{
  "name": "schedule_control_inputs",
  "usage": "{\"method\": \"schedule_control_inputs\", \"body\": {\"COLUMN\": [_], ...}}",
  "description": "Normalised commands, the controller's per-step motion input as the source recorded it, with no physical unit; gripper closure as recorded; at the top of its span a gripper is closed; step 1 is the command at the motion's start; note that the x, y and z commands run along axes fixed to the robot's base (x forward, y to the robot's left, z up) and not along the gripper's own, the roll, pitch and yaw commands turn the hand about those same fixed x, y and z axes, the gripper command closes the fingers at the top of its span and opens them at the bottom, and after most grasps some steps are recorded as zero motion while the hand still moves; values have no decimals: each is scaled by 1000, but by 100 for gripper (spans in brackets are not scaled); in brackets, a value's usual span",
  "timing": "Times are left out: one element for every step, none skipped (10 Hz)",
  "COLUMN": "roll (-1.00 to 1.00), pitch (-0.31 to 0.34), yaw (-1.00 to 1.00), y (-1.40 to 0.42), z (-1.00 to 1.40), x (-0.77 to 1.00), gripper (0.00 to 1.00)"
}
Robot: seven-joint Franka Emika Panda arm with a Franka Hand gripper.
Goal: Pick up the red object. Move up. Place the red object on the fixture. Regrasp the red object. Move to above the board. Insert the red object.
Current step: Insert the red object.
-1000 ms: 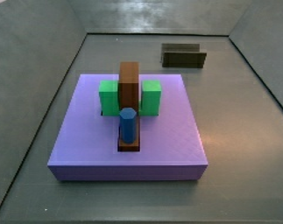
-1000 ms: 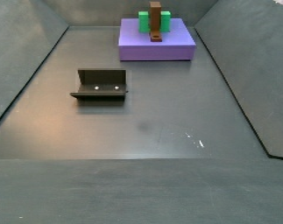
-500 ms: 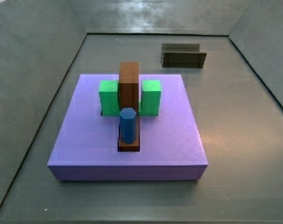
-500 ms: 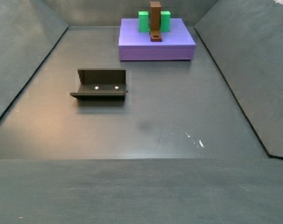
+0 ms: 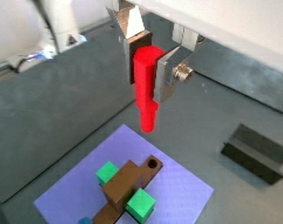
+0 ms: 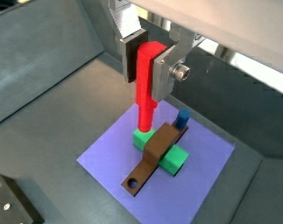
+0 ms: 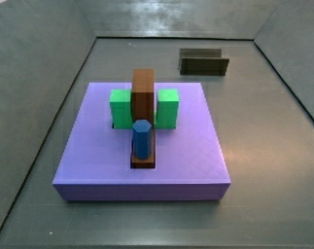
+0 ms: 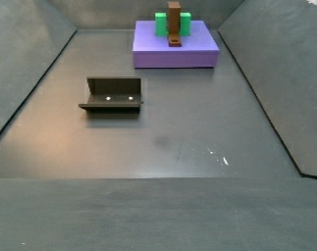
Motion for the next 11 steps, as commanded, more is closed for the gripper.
{"method": "schedule_control_inputs", "body": {"roll": [-23, -1, 0, 0, 0, -59, -130, -154, -124, -129, -151], "pitch": [-114, -74, -53, -54, -71, -99, -110, -127, -124, -113, -10], "yaw": [-200, -149, -191, -209, -206, -137, -63, -20, -11, 0, -26], "y": [243, 257, 151, 120, 97, 43, 37, 80, 131, 134, 203], "z": [-937, -1000, -1000, -1000, -1000, -997, -866, -797, -831, -837, -720], "x": [-29, -86, -157, -160, -117, -46, 0, 29, 54, 43, 140], "gripper": [100, 100, 100, 100, 100, 100, 100, 100, 100, 100, 100]}}
